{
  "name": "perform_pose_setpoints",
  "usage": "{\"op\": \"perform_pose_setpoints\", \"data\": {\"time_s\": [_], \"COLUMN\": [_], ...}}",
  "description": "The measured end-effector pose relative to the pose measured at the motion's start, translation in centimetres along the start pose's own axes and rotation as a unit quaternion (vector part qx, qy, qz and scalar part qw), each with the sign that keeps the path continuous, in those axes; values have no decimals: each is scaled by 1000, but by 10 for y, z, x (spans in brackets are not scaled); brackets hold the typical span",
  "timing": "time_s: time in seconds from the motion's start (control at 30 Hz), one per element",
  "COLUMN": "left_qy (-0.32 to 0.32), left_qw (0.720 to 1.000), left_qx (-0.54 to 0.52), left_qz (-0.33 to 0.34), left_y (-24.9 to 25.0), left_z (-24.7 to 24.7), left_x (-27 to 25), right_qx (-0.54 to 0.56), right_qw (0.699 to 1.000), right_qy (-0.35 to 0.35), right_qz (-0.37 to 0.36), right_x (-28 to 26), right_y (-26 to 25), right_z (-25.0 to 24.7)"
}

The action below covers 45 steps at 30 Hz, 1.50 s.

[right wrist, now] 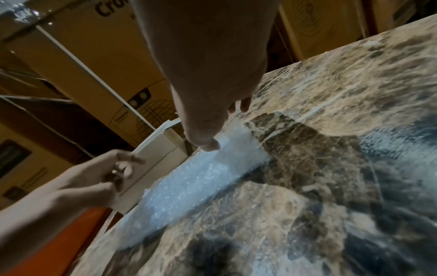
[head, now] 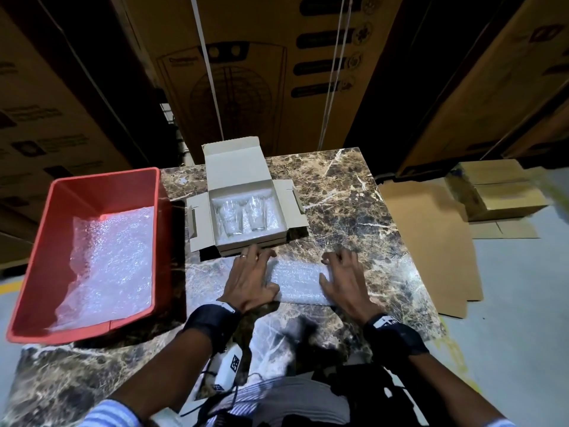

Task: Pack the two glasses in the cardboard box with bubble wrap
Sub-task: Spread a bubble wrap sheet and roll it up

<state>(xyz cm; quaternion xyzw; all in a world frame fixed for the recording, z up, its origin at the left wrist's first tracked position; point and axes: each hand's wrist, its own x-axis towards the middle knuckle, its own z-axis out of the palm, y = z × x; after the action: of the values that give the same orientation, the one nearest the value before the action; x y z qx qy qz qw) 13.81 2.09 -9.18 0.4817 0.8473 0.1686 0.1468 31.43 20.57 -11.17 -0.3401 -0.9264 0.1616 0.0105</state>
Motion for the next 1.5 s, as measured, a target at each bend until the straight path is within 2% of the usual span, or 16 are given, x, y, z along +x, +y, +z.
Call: {"op": "perform_pose_setpoints", "data": {"time_s": [0.1, 0.2, 0.27, 0.37, 0.47, 0.63, 0.77, 1.03, 1.23, 1.37, 1.5], "left_qy": [-2, -30, -65, -119, -140, -126, -120, -132, -126, -127, -78], "left_qw": [997, 990, 988, 984, 983, 984, 984, 982, 985, 988, 993], "left_qx": [41, 69, 68, 73, 79, 97, 109, 123, 107, 52, 25], "left_qz": [70, 117, 125, 108, 93, 83, 68, 51, 57, 65, 89], "left_y": [10, 19, 21, 17, 11, 2, -16, -35, -47, -46, -41], "left_z": [6, 18, 28, 41, 54, 65, 66, 52, 46, 37, 26], "left_x": [6, 9, 6, -1, -8, -15, -19, -28, -33, -33, -28], "right_qx": [-18, -22, -10, 10, 10, -50, -78, -86, -68, -63, 2], "right_qw": [999, 995, 992, 992, 992, 989, 989, 993, 996, 993, 997], "right_qy": [3, -21, -21, -20, -30, -68, -69, -76, -63, -93, -66], "right_qz": [-30, -92, -120, -125, -120, -122, -106, -39, -12, -21, -32], "right_x": [3, -1, -6, -12, -15, -29, -34, -44, -49, -48, -42], "right_y": [-14, -29, -38, -41, -36, -20, -13, 4, 18, 25, 18], "right_z": [2, 14, 23, 38, 52, 64, 61, 53, 48, 41, 22]}}
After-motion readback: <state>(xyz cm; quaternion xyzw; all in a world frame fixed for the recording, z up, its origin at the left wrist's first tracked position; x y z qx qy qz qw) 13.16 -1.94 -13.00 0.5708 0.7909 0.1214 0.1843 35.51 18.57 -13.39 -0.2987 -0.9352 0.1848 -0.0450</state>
